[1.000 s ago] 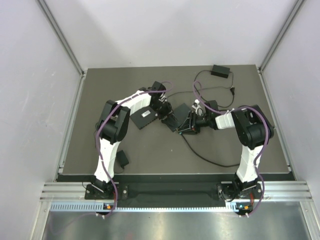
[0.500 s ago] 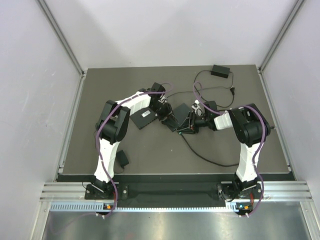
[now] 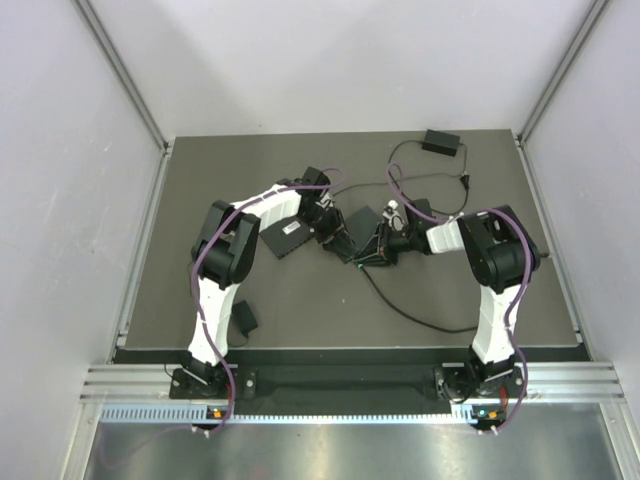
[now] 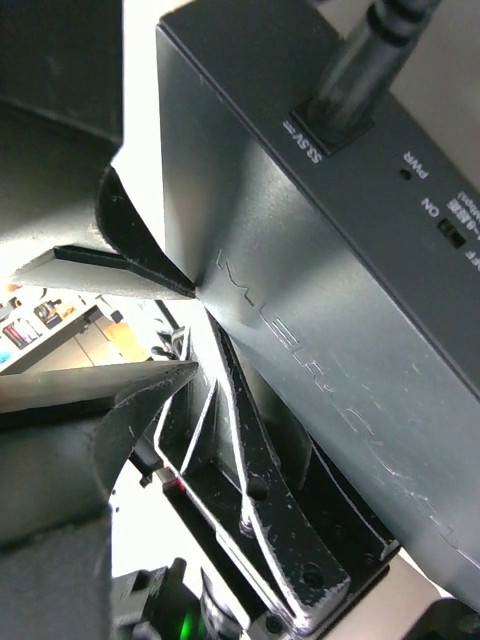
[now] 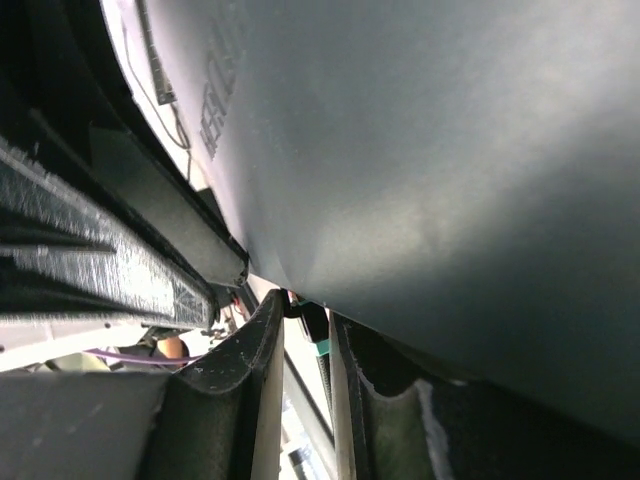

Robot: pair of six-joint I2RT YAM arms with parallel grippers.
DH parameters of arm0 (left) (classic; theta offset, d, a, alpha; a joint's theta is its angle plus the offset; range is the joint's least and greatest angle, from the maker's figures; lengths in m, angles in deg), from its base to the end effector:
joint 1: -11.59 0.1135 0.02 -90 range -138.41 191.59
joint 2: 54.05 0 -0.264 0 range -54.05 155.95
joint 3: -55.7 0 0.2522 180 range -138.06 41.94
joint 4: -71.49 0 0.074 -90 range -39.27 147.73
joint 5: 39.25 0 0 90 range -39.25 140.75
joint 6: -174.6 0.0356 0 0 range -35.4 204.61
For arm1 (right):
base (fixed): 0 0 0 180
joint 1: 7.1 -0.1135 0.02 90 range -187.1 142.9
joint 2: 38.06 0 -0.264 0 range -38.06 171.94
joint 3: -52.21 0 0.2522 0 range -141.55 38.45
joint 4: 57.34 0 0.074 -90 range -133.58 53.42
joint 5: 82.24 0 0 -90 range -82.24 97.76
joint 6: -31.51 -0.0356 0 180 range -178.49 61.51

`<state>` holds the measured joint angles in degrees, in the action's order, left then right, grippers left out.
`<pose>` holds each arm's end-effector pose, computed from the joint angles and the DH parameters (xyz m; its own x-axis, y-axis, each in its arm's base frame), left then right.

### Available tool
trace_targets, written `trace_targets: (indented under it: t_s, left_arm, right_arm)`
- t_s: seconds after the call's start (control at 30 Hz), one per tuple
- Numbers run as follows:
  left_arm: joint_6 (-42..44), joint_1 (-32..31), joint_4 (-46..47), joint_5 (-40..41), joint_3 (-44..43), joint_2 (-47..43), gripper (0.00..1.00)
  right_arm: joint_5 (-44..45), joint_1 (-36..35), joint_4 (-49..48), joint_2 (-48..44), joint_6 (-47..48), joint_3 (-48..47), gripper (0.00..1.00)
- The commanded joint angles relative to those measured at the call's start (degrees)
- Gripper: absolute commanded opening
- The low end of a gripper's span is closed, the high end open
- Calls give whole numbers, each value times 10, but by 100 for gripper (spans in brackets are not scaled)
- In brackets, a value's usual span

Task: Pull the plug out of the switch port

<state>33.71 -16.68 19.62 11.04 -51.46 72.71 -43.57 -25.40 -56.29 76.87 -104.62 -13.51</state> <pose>0.3836 -0.2321 0.1443 -0.9482 -0.1678 0.2696 -0.3053 0.7152 -0.6287 0.3308 0.1387 0.0880 -0.9890 0.1474 -0.0102 0.0619 0.4766 0.8770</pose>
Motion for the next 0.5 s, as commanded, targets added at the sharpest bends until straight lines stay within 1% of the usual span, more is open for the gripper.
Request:
trace_targets:
  t_s: [0.0,0.03,0.07,0.2,0.27,0.37,0.43,0.47]
  left_arm:
    - [16,1,-6,52,17,1,37]
    - [17,0,-7,54,17,1,37]
    - [17,0,-9,54,16,4,37]
    - [23,0,-19,60,11,9,37]
    - [24,1,-21,60,9,16,37]
    - [26,1,-25,58,7,24,37]
    - [27,1,-28,59,3,27,37]
    - [28,2,-28,59,2,30,37]
  right_arm:
    - [118,-11,193,9,53,-48,0]
    - [131,-11,260,12,69,-59,0]
    - [155,-11,282,12,75,-67,0]
    - [170,-15,320,9,68,-81,0]
    - [192,-22,345,15,89,-91,0]
    - [212,-29,349,20,124,-93,0]
    - [200,-31,314,3,159,-80,0]
    - [213,-37,311,-3,175,-76,0]
